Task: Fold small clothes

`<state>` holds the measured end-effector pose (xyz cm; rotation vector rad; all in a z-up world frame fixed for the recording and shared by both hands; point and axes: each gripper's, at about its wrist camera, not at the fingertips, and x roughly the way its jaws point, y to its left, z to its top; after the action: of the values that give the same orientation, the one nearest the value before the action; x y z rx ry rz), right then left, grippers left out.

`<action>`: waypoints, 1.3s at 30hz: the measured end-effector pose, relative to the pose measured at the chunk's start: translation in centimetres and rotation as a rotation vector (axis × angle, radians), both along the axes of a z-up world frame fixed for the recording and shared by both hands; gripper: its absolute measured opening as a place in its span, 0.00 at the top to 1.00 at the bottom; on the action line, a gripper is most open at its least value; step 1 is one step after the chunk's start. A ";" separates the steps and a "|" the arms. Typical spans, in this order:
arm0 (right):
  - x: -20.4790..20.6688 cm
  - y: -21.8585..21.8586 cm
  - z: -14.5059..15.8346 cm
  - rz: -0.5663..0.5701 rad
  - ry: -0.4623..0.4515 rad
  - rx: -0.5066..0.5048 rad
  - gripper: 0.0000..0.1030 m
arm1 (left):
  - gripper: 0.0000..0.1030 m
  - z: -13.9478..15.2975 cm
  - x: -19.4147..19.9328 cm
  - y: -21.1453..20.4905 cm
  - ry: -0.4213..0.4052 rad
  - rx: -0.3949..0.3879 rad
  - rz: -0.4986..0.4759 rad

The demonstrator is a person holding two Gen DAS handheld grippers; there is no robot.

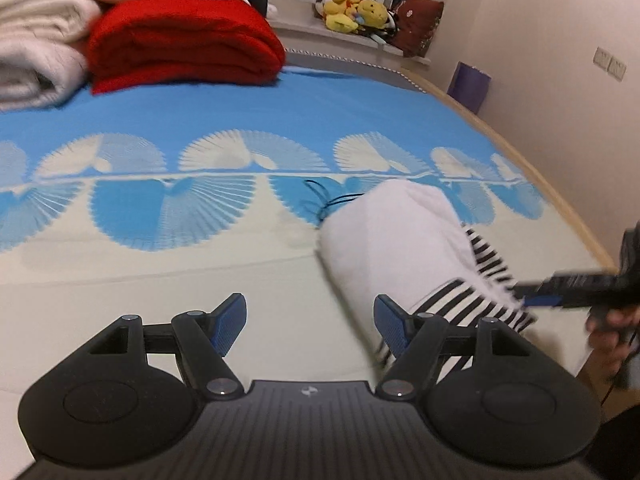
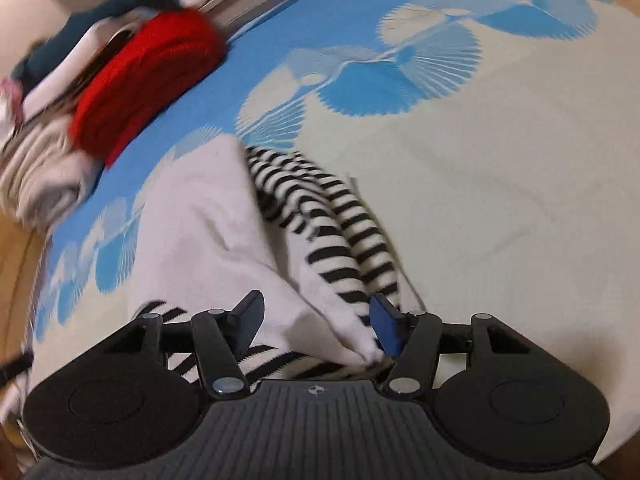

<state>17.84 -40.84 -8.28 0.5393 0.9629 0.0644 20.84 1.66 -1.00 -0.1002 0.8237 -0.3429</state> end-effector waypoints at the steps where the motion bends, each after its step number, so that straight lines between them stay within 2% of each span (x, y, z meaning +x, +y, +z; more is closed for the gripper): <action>1: 0.2 0.5 -0.3 0.021 0.016 -0.023 0.41 | 0.27 -0.6 0.7 -0.3 0.015 -0.035 0.006; 3: 0.5 1.2 -0.8 0.061 0.062 -0.055 0.42 | 0.27 -1.4 1.6 -0.5 0.040 -0.075 0.016; 7: 0.1 2.1 -1.2 0.128 0.093 -0.070 0.43 | 0.27 -2.7 2.1 -1.4 0.074 -0.049 0.021; 9: -0.1 2.1 -1.4 0.144 0.099 -0.055 0.47 | 0.27 -2.7 2.3 -1.8 0.073 -0.069 0.002; 11: -0.6 1.9 -1.2 0.160 0.099 -0.045 0.71 | 0.27 -3.5 2.7 -2.6 0.099 -0.066 -0.012; 12: -0.7 1.9 -1.0 0.172 0.088 -0.036 0.87 | 0.27 -3.9 2.7 -2.9 0.110 -0.055 -0.018; 14: -1.3 1.8 0.5 0.188 0.035 -0.034 0.90 | 0.27 -4.3 2.6 -3.5 0.115 -0.039 -0.030; 16: -2.1 0.3 2.4 0.151 -0.045 0.064 0.91 | 0.27 -4.4 2.4 -3.9 0.111 -0.037 -0.039; 18: -3.9 -2.9 4.0 0.038 -0.126 0.243 0.91 | 0.27 -4.4 2.4 -3.9 0.111 -0.049 -0.043; 19: -4.7 -4.2 4.1 -0.003 -0.139 0.294 0.92 | 0.27 -4.4 2.4 -3.9 0.111 -0.059 -0.045; 21: -5.5 -5.7 3.4 -0.056 -0.083 0.268 0.92 | 0.27 -4.6 2.5 -4.1 0.114 -0.071 -0.052; 23: -5.3 -5.9 1.2 -0.064 0.066 0.188 0.92 | 0.27 -4.9 2.6 -4.6 0.130 -0.072 -0.063; 24: -5.1 -5.7 -0.2 -0.067 0.145 0.148 0.91 | 0.27 -5.2 2.7 -4.9 0.142 -0.071 -0.072; 26: -4.5 -5.1 -1.4 -0.056 0.204 0.095 0.88 | 0.27 -5.7 3.0 -5.5 0.162 -0.072 -0.089; 28: -4.1 -5.0 -0.7 -0.050 0.156 0.100 0.77 | 0.27 -6.2 3.2 -5.7 0.187 -0.094 -0.095; 29: -4.1 -5.0 -0.1 -0.072 0.116 0.109 0.74 | 0.27 -6.5 3.5 -5.8 0.207 -0.116 -0.093; 30: -4.0 -5.2 0.5 -0.097 0.076 0.122 0.59 | 0.27 -6.7 3.7 -5.8 0.221 -0.132 -0.089; 31: -3.9 -5.2 0.8 -0.123 0.049 0.128 0.35 | 0.27 -7.0 4.0 -5.8 0.234 -0.154 -0.080; 32: -3.7 -5.2 0.9 -0.140 0.026 0.134 0.28 | 0.27 -7.3 4.5 -5.7 0.250 -0.182 -0.069; 33: -3.4 -5.0 0.8 -0.139 0.015 0.138 0.24 | 0.27 -7.6 4.9 -5.6 0.264 -0.208 -0.058; 39: -0.8 -2.4 -1.7 -0.014 0.102 0.117 0.24 | 0.27 -10.5 8.5 -5.4 0.364 -0.329 0.046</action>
<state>17.06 -43.27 -10.02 0.6614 1.0591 0.0818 29.35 -3.74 -11.47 -0.4987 1.1173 -0.4216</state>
